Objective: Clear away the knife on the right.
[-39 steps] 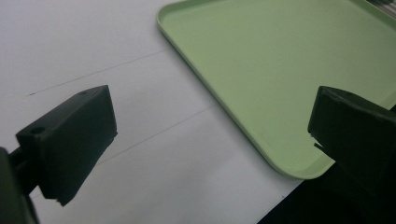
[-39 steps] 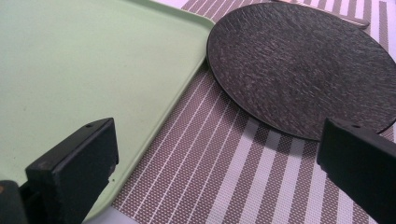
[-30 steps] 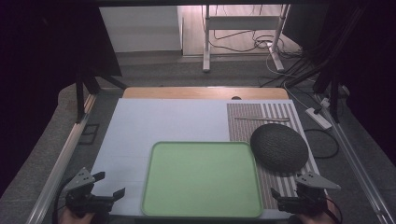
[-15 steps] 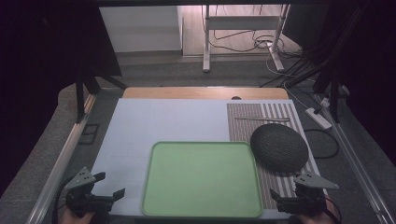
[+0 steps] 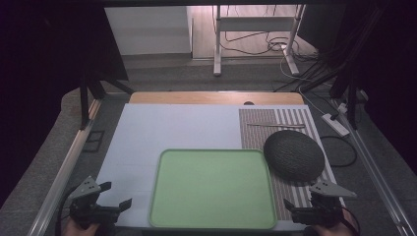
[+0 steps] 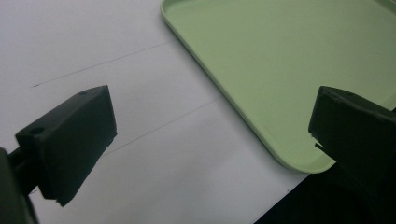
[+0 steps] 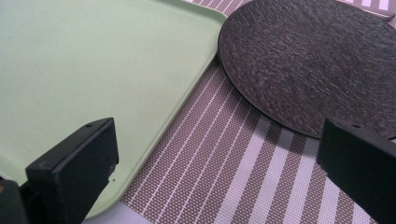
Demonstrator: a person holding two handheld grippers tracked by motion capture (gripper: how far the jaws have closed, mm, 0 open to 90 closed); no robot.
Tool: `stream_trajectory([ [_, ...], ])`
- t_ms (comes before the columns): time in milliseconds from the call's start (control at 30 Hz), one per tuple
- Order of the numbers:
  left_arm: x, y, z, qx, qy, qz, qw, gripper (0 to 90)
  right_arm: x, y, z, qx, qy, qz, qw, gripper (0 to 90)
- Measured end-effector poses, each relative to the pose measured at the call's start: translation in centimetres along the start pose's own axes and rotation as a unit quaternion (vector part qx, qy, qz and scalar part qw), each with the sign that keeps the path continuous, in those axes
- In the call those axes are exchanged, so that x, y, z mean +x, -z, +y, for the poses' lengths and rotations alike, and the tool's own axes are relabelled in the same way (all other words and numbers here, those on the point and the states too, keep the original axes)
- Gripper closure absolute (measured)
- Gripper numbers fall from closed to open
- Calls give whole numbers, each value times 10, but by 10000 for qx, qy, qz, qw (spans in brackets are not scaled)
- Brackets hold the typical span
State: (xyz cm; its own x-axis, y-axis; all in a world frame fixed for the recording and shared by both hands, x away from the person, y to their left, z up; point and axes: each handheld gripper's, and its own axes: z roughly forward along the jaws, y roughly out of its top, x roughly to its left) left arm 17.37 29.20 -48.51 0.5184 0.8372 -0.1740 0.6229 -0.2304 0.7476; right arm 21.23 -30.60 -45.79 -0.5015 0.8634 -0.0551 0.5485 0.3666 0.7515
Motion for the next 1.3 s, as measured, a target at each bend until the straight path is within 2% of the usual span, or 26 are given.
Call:
stream_trajectory([
  [267,0,0,0,4,14,-7,10000,11,-3,-1,5,-12,103,50,9999,0],
  [567,1,0,0,0,65,-10,10000,9,-7,-6,8,-23,196,269,9994,0],
  [633,1,0,0,-4,74,-15,10000,9,-7,-7,10,-29,119,317,9994,0],
  [1067,2,0,0,-4,112,-24,9999,9,-13,-15,24,58,115,271,9995,0],
  [1300,3,0,0,-3,117,-33,9999,8,-19,-24,34,121,228,272,9993,0],
])
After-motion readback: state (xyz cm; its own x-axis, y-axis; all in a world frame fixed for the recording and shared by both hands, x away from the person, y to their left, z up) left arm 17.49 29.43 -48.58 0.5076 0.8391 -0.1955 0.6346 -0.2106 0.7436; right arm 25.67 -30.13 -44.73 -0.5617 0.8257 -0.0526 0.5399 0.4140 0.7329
